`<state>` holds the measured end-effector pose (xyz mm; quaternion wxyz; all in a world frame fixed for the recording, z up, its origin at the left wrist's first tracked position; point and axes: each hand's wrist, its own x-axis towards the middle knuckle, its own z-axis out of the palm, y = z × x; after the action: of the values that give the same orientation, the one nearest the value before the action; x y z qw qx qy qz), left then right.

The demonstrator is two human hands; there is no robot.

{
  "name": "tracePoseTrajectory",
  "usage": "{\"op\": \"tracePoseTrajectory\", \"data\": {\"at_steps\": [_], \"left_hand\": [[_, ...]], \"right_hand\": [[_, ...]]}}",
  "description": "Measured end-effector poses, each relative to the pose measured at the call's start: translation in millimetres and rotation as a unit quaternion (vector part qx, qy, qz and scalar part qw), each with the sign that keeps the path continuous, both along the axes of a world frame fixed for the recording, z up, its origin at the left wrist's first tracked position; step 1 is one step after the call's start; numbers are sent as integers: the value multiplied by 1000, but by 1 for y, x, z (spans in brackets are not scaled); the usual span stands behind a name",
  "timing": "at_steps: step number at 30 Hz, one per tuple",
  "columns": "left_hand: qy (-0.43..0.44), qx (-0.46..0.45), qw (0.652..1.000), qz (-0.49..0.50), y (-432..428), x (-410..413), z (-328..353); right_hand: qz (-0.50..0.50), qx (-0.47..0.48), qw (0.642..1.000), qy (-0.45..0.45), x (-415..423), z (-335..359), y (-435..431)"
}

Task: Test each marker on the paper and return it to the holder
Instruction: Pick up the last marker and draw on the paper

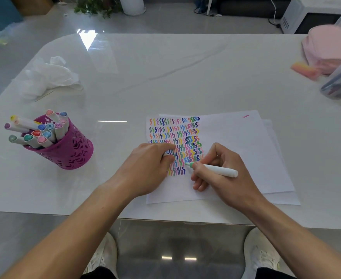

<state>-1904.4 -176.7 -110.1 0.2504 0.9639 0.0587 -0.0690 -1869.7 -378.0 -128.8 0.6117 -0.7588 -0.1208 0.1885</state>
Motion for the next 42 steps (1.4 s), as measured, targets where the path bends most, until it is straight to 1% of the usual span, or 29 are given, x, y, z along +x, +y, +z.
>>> {"op": "tracePoseTrajectory", "data": {"at_steps": [12,21,25,27,31,35,39,42], "left_hand": [[0,-20,1000,10,1,2,-6],[-1,-21,1000,10,2,2,-5],[6,-40,999,17,3,3,-6],[5,-65,997,29,4,4,-6],[-14,-144,987,72,5,5,-1],[-15,-264,959,102,1,5,8],[10,-361,927,101,-4,2,13],[14,-393,915,86,-5,1,16]], "right_hand": [[9,-27,1000,12,2,-1,0],[2,-20,1000,21,3,-4,-1],[-14,13,1000,19,4,-1,-2],[-41,51,998,20,6,2,-3],[-76,112,991,22,14,11,-2],[-80,150,985,32,16,18,0],[-82,156,984,32,16,24,0],[-88,157,983,24,15,27,0]]}}
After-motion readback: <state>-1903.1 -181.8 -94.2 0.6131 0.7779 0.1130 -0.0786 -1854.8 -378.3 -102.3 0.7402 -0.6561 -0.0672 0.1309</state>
